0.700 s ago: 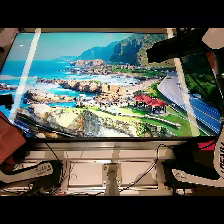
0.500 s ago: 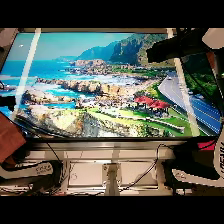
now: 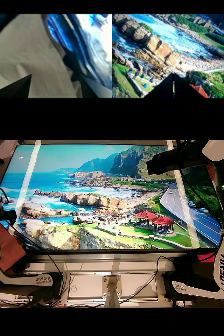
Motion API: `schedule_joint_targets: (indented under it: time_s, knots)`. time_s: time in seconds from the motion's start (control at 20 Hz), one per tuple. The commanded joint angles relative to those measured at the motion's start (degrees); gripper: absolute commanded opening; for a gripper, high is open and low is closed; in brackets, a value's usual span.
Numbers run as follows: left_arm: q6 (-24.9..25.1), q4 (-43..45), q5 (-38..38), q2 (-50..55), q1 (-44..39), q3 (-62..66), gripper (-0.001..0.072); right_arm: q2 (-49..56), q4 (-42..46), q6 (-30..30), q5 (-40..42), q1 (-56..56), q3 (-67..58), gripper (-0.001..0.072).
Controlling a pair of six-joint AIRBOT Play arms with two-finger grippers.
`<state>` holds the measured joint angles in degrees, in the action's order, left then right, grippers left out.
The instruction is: Fold the clothes and pants, and hang the long-sleeved shirts on hangers.
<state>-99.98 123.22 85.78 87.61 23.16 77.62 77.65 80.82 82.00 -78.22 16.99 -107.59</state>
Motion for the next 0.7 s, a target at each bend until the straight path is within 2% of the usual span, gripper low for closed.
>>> schedule_joint_targets:
  time_s: [0.0,0.3,0.6,0.65]
  knots:
    - [-0.90,9.38,-1.51,1.20,0.48,-0.02,0.0717,-0.02,0.00,0.00,0.00,0.07,-0.02,0.0008]
    - [-2.01,10.69,-9.05,2.32,1.66,-0.02,0.0714,-0.02,0.00,0.00,-0.02,0.07,-0.02,0.0007]
    - [7.17,9.88,-8.68,6.67,2.10,-0.02,0.0707,-0.02,0.00,0.00,-0.02,0.07,-0.02,0.0007]
    - [7.48,9.79,-8.66,7.30,2.36,0.00,0.0698,-0.02,0.00,0.02,0.00,0.07,-0.02,0.0007]
